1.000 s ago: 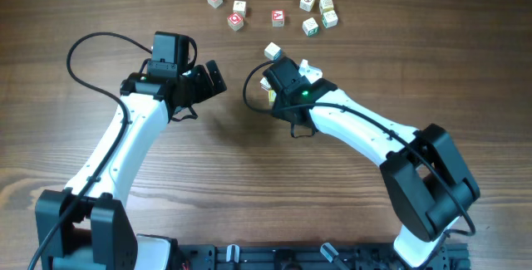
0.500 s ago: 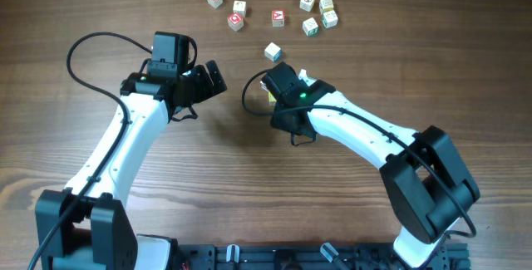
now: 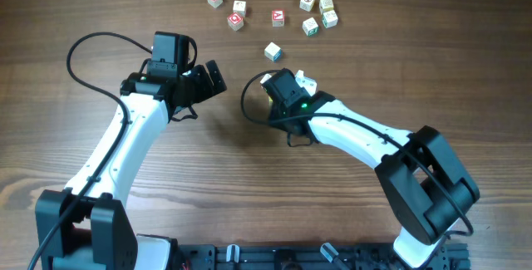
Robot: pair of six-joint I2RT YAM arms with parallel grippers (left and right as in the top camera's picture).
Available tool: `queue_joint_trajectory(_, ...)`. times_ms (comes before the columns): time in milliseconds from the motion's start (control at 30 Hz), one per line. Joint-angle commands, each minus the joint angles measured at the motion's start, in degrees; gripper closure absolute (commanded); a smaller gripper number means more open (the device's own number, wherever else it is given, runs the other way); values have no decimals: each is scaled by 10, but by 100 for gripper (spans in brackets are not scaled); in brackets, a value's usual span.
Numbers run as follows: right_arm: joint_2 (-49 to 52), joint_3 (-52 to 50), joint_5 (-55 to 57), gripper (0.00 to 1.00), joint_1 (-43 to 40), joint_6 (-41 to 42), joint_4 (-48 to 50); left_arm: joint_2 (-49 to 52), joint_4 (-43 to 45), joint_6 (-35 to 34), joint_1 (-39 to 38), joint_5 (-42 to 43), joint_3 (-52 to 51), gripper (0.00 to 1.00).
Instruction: Form a circle
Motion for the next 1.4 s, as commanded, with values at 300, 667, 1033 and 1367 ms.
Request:
queue_joint_trajectory(300, -9, -7, 50, 95, 2, 23, 27, -1, 0, 11, 2, -6, 0, 0)
queue_joint_trajectory(667, 2, -7, 58, 95, -6, 37, 3, -1, 0, 11, 2, -6, 0, 0)
queue_joint_trajectory(1033, 31, -7, 53, 95, -13, 49, 25, -1, 0, 11, 2, -6, 0, 0)
queue_joint_trajectory(1367, 38, -7, 72, 96, -20, 49, 38, -1, 0, 11, 2, -6, 0, 0)
